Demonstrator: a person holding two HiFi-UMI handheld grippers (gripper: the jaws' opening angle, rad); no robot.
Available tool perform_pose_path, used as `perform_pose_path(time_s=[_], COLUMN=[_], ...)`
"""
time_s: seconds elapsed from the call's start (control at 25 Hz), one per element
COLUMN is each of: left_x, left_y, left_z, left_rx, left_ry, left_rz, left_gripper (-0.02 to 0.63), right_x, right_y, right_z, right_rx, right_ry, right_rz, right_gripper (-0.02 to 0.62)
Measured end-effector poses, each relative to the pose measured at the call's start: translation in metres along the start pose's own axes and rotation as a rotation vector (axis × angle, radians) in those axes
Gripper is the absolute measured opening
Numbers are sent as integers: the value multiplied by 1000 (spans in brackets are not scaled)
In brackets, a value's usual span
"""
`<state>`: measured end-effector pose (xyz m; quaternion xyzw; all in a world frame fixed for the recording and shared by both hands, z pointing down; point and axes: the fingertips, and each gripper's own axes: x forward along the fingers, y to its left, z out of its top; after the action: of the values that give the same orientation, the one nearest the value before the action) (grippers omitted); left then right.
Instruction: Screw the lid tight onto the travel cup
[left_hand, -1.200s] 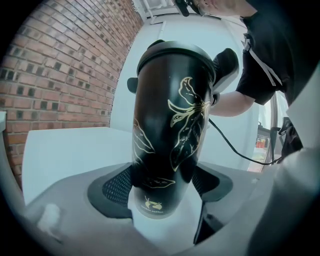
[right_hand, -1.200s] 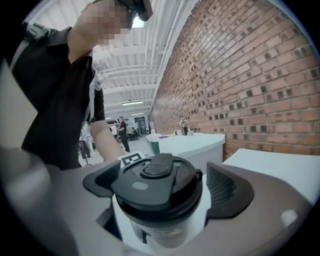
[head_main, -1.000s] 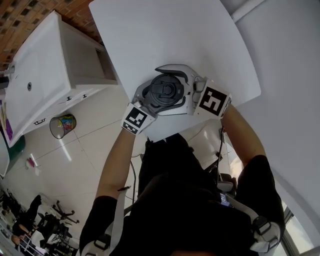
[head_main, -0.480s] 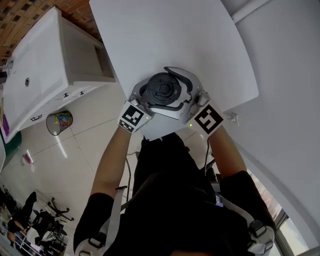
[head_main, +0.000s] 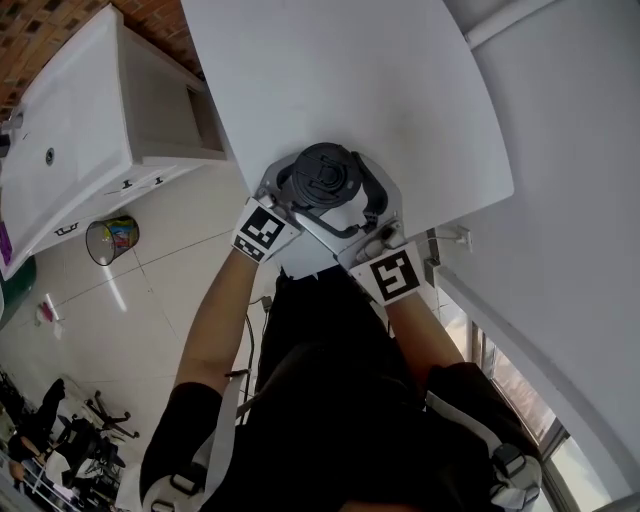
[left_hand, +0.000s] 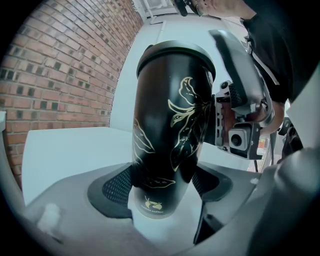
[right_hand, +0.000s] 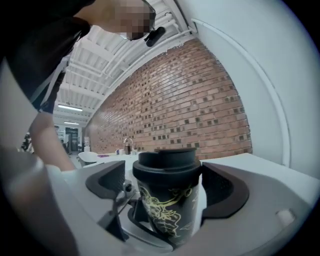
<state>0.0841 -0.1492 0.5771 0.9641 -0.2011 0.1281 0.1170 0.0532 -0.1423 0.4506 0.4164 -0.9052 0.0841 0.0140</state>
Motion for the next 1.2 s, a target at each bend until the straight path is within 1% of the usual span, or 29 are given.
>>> perform_pose_path(time_s=[0.04,0.08,0.12,0.16,0.2,0.24,0.28,0.32,0.36,0.4,0.48,0.56,0.64,0.84,1.0,1.2], left_x=[0,0,1,2,2,2,2,2,2,2,2,3,3,0,2,1], left_y=[0,0,-1,-1,-1,-1,0,0,0,0,-1,-2,-2,0,-2,0], left_z=[0,0,-1,-1,-2,-2,-2,-2,-2,-3,-2,0,0,0,-1,-1], left_rx=[0,-1,-3,-3,-3,-1,1,3,4,3,-1,0,1,1,2,2], left_ry=[0,0,-1,-1,-1,0,1,3,4,4,4,1,-1,1,0,1], left_rz=[0,0,-1,-1,0,1,2,2,1,0,0,1,4,9,9,9], left_gripper=[374,374,374,374,374,374,374,374,374,374,374,374,374,374,374,374], right_x=[-1,-3,-5,-7,-7,-5,-2,2,7,11,16,18,19,21,18,14], right_y=[2,3,4,5,6,7,7,7,8,10,18,25,28,24,19,11], right_z=[-2,-3,-1,1,2,3,2,0,-1,-1,-1,-3,-3,-4,-3,4], right_rx=[6,25,45,50,21,-44,-127,-204,-252,-270,-260,-262,-267,-256,-247,-206], right_ry=[20,42,69,101,140,185,229,264,286,297,306,300,274,259,225,180], right_rz=[35,94,180,287,400,501,577,632,673,707,757,781,776,716,673,567], right_gripper=[477,479,485,485,486,494,494,499,505,509,511,511,502,495,492,477])
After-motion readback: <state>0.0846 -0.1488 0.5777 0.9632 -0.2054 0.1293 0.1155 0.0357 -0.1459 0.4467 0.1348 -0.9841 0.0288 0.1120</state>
